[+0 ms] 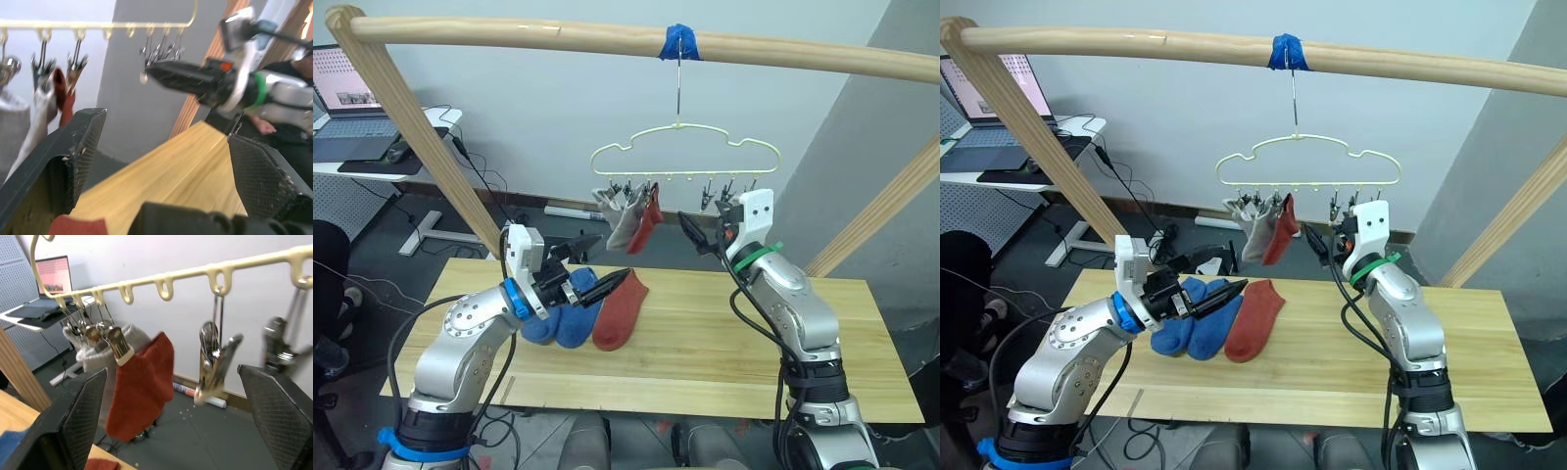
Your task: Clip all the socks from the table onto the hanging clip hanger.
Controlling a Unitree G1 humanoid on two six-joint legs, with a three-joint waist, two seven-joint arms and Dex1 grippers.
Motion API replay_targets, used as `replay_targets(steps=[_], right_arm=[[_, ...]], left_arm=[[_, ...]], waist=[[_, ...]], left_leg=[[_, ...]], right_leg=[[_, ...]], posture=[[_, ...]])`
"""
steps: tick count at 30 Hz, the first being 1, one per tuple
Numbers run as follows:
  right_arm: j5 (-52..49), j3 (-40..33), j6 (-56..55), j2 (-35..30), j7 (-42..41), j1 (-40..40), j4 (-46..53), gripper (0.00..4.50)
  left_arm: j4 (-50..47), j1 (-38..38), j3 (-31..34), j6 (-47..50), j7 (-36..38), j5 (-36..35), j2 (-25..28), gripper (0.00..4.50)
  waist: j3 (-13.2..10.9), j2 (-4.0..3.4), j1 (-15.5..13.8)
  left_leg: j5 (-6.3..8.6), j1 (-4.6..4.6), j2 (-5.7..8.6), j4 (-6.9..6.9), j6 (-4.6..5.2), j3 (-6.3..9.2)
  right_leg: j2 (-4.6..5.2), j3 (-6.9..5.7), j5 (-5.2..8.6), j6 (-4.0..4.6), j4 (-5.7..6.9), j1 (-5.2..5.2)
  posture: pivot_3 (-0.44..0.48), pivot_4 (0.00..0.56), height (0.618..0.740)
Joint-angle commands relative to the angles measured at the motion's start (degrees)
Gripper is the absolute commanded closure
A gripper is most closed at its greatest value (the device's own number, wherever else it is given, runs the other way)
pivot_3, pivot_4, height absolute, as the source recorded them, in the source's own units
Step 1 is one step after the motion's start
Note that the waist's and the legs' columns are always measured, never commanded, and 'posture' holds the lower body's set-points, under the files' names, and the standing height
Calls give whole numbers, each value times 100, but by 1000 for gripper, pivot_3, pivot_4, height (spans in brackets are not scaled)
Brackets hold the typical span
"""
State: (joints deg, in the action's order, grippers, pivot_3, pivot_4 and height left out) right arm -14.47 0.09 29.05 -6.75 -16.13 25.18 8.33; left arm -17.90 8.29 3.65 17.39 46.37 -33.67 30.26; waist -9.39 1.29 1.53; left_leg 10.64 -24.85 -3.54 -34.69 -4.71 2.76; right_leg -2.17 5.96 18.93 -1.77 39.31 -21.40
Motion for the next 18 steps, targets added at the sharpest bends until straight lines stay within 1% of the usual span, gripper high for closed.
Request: replay_targets(steps=[1, 9, 18], right_arm=[[15, -3, -205, 37, 34, 169, 88, 32], [82, -63, -278, 182, 324, 253, -56, 32], [50, -66, -180, 205, 411, 292, -33, 32]], left_arm=[[-277, -5, 68, -33, -69, -4, -34, 0], [-595, -178, 112, 122, -210, -74, -11, 0], [-635, -173, 217, 149, -206, -63, 0, 0]], waist=[[0, 0, -1], [0, 0, -8], [0, 0, -19]], left_leg=[[0, 0, 0, -2, 0, 1], [-1, 2, 0, -15, 0, 9], [-4, 6, 0, -23, 2, 12]], right_leg=[[0, -1, 0, 0, 6, -1], [-1, -7, 0, 0, 31, -1], [-4, -9, 2, 2, 57, -4]], posture=[[75, 127, 740], [102, 126, 740], [105, 120, 740]])
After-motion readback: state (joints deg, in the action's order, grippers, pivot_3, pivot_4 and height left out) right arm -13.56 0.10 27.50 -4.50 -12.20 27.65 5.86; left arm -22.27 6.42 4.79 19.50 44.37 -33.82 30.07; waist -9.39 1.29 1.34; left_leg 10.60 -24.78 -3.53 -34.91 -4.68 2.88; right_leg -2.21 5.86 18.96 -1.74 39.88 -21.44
